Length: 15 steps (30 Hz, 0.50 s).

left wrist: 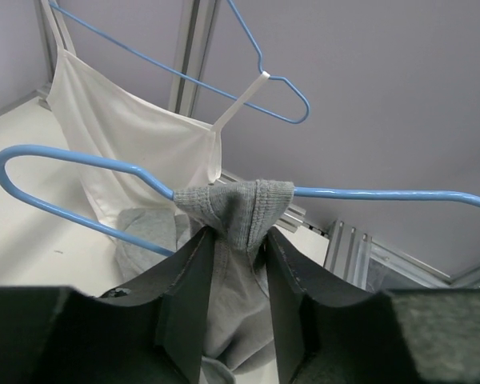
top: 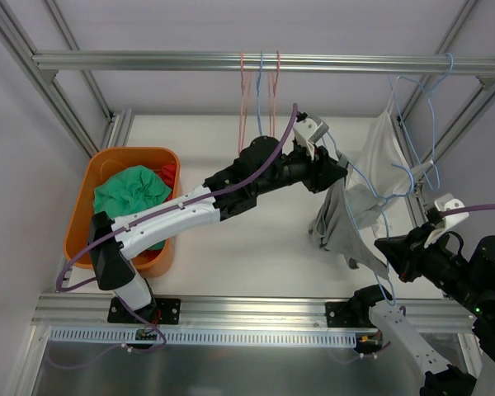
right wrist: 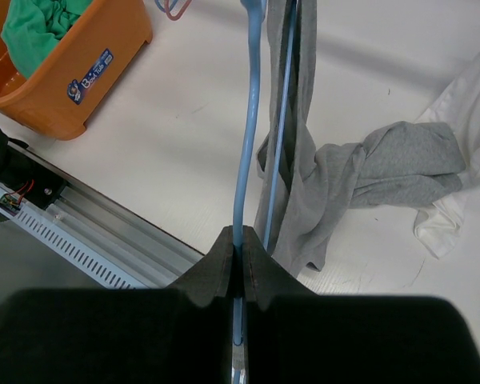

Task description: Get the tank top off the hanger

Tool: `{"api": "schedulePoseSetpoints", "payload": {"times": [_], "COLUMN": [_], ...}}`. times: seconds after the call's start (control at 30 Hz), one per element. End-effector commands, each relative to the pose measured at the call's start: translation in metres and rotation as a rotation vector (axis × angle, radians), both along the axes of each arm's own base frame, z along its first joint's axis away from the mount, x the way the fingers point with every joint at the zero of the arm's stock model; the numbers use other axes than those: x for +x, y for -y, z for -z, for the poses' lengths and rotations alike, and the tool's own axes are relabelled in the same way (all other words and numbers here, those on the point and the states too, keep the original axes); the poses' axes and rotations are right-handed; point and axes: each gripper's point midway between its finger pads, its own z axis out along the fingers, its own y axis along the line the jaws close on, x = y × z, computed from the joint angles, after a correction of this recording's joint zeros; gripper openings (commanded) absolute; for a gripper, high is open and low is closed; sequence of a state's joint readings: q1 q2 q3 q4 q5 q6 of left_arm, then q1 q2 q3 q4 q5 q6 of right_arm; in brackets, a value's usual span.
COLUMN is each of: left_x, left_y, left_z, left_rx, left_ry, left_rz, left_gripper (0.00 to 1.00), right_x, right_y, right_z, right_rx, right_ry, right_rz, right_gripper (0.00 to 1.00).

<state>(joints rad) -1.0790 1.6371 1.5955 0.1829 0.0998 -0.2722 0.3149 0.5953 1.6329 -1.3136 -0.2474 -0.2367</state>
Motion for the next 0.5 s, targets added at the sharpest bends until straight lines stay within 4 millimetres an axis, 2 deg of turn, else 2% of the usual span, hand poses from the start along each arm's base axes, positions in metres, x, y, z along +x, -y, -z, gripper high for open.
{"api": "schedulePoseSetpoints", "payload": {"times": [0.0, 0.03, 0.17, 0.4, 0.47], "left_x": [0.000, 0.000, 0.001, 0.006, 0.006], "left_y": [-0.010, -0.012, -0.016, -0.027, -0.028], "left_z": [-0.034, -0.035, -0.035, -0.034, -0.034], "left_rx": [-0.071, -0.070, -0.069, -0.062, -0.058], "left_ry": [0.060, 0.065, 0.068, 0.073, 0.078], "left_rz": [-0.019, -0.022, -0.038, -0.085, -0.090], "left_gripper": [0.31, 0.18, 0.05, 0.04, 0.12], "right_x": [0.014, 0.014, 0.017, 0.021, 0.021], "right_y": [-0.006, -0.007, -0.006, -0.004, -0.004], "right_z": [-0.014, -0.014, -0.013, -0.008, -0.005], "right_rx": [0.012, 0.015, 0.009, -0.006, -0.005], "right_ry": [0.046, 0.044, 0.045, 0.028, 0.021], "right_rz": [-0.014, -0.020, -0.007, 0.011, 0.007], "right_gripper": [0.00, 0.00, 0.00, 0.00, 0.00]}}
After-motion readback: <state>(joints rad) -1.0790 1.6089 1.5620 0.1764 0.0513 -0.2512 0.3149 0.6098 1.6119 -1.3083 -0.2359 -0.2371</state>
